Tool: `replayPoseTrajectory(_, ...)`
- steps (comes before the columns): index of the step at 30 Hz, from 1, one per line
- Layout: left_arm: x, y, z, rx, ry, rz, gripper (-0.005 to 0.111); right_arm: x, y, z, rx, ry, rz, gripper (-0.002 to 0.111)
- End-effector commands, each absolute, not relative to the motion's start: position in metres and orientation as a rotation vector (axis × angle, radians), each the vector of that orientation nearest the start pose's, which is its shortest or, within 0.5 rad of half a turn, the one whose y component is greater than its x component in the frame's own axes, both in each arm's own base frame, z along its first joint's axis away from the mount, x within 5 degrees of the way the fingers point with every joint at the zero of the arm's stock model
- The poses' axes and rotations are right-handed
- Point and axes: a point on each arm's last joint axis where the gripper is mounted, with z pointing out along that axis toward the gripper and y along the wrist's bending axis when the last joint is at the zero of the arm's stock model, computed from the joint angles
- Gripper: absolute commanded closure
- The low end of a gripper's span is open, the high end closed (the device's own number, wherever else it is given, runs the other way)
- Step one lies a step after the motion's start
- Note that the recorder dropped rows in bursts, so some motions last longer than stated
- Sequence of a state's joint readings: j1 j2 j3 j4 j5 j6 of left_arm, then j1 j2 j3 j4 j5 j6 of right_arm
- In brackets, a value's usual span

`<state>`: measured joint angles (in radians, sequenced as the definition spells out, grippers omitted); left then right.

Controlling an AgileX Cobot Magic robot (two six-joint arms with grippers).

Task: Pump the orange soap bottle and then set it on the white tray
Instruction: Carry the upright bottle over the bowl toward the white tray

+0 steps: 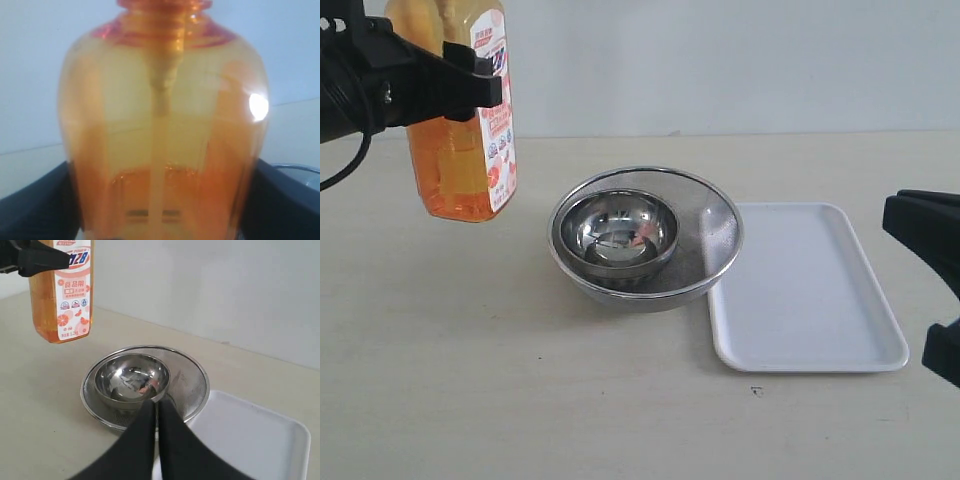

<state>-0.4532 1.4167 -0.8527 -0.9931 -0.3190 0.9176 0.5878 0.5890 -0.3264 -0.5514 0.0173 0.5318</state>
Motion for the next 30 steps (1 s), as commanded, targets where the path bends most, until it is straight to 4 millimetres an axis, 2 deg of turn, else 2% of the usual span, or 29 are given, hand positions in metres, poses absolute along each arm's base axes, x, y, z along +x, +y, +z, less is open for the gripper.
replayPoseTrajectory(1, 0.286, -0.112, 0.304, 0.209, 1.775, -0.082, 0.102, 0.105, 0.069, 0.274, -0.528, 1.682, 0.409, 0.108)
replayPoseTrajectory(7, 0.284, -0.119, 0.307, 0.310, 1.784, -0.124, 0.102, 0.105, 0.069, 0.274, -0.528, 1.682, 0.409, 0.108)
replayPoseTrajectory(20, 0.279, -0.151, 0.343, 0.416, 1.684, -0.230, 0.102, 0.105, 0.067, 0.270, -0.520, 1.730, 0.376, 0.108)
replayPoseTrajectory(30, 0.271, -0.165, 0.345, 0.452, 1.673, -0.276, 0.102, 0.103, 0.063, 0.270, -0.492, 1.749, 0.371, 0.108)
